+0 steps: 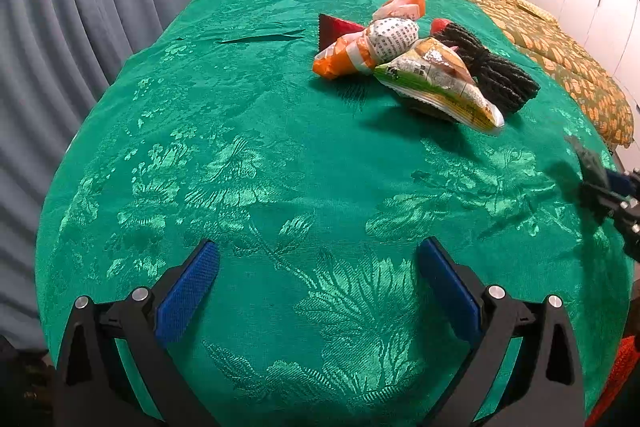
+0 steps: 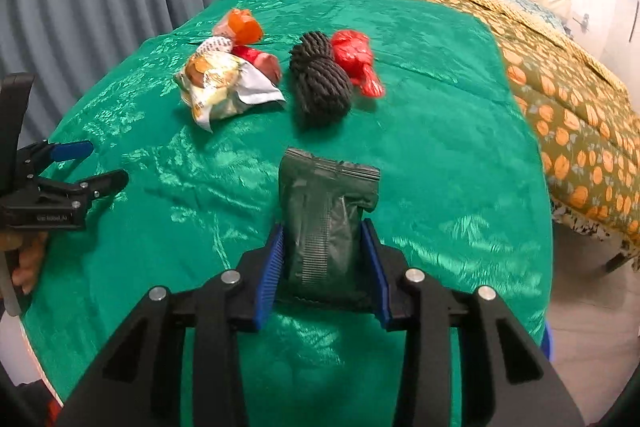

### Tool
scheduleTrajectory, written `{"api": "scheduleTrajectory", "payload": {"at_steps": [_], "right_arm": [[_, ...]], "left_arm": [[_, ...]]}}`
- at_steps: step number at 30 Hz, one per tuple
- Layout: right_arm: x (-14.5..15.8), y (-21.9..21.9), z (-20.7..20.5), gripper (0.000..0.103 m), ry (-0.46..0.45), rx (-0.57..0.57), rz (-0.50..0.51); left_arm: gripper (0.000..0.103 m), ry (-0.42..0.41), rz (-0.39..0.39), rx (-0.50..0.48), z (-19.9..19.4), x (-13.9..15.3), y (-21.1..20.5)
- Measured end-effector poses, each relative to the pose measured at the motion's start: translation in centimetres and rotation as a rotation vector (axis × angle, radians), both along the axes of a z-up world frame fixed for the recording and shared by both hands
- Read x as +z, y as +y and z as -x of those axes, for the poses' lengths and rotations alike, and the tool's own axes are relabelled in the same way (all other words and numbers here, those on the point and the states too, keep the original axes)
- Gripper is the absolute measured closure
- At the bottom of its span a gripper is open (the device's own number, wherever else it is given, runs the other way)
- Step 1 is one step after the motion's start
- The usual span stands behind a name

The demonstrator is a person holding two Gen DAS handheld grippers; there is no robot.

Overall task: Collect trash
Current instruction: 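Grasp the bread bag with the left tool while the right tool holds the green packet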

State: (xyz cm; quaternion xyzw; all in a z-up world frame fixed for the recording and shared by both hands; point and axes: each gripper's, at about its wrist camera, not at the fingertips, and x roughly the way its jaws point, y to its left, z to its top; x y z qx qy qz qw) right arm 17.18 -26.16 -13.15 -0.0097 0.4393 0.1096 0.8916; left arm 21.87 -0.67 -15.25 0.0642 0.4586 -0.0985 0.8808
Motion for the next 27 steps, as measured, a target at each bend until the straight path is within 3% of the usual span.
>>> {"api": "scheduleTrajectory", "payload": {"at_steps": [1, 2, 5, 9, 15, 20, 22, 27], "right_arm": [[-0.3, -0.2, 0.0, 0.038, -0.003, -0.006, -0.014], [-0.5, -0.2, 0.1, 0.029, -0.011, -0.010, -0.035], [-1.2, -0.1, 0.1, 0.029, -0.008, -0.006, -0.034], [-1.4, -0.3, -0.1, 0.029, -0.002, -0.025, -0.049], [-1.5, -0.4, -0.2, 0.029, 0.001, -0.041, -0.055], [-1.5, -0.3, -0.1, 0.029, 0.000, -0.041, -0.046], [-1.5, -0.3, -0.1, 0.029, 0.000, -0.042, -0.055], [-1.5, -0.5, -0.1, 0.029, -0.001, -0.043, -0.067]], "left_arm": [[0.005, 0.003, 0.012, -0.020, 0.0, 0.2, -0.2], [0.005, 0.005, 0.028, -0.042, -0.1, 0.5, -0.5], [0.005, -0.019, 0.073, -0.112, -1.0, 2.7, -2.0], [0.005, -0.048, 0.062, -0.175, -3.8, 4.7, -5.0], [0.007, -0.004, -0.022, -0.180, -7.6, 3.2, -8.7], [0.030, 0.005, -0.086, -0.174, -7.7, 2.5, -9.8], [0.049, 0.002, -0.074, -0.187, -7.3, 2.6, -9.5], [0.062, -0.007, -0.052, -0.181, -5.0, 3.2, -8.6]]}}
